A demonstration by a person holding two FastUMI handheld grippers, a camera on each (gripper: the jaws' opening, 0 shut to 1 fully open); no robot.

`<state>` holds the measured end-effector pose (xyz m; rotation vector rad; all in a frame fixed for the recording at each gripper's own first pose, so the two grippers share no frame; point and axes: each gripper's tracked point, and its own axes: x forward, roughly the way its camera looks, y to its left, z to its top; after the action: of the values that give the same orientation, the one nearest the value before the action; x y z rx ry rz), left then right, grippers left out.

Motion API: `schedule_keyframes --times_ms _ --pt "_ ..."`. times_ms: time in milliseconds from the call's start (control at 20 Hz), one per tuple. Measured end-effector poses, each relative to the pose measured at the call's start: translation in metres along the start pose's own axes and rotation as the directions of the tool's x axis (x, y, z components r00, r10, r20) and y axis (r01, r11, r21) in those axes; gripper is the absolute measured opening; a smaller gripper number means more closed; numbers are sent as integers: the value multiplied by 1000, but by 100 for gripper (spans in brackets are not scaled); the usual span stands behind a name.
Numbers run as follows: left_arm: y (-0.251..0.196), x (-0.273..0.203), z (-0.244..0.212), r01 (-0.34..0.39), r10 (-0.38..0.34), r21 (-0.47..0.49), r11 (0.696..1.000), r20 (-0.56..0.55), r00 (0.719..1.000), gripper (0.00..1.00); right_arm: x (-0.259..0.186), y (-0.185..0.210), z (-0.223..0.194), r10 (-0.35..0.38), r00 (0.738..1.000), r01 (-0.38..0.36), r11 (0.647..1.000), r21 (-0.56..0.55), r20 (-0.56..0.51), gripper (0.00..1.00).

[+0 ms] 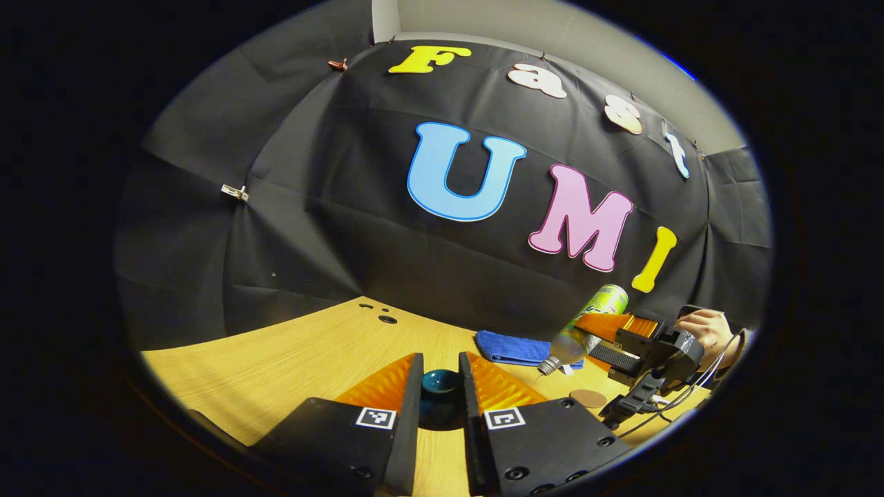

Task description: Open the teacup lid with one hand, grasp the water bottle and pour water into the teacup with the other hand; after pouring, place the water bottle on the coaster and then close the teacup lid.

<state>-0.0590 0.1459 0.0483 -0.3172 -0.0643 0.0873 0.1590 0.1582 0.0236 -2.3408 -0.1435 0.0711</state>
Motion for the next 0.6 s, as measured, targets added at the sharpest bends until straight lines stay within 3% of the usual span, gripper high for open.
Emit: schedule_keyframes --times_ms 50,100,200,350,450,500,600 --pt "0 0 1 0 0 1 1000 0 1000 32 -1 4 1 24 1000 -24 998 62 1 75" --pt "0 0 0 0 0 2 1000 -1 1000 32 1 13 1 62 998 -63 989 135 8 77" --pt "-1 0 0 2 -2 1 1000 -2 1000 33 -1 27 7 124 992 -126 954 272 23 78" --pt "-2 0 0 7 -7 -5 1000 -3 1000 32 -2 30 17 181 982 -183 848 498 52 78" --pt "-2 0 -1 8 -8 -6 1000 -3 1000 32 -9 32 22 213 974 -212 721 660 81 78" --pt "-2 0 0 7 -7 -8 1000 -4 1000 32 -15 36 23 235 967 -231 634 738 101 78" --pt "-4 0 -1 11 -11 -13 1000 -2 1000 32 -17 34 27 256 955 -247 418 874 147 78"
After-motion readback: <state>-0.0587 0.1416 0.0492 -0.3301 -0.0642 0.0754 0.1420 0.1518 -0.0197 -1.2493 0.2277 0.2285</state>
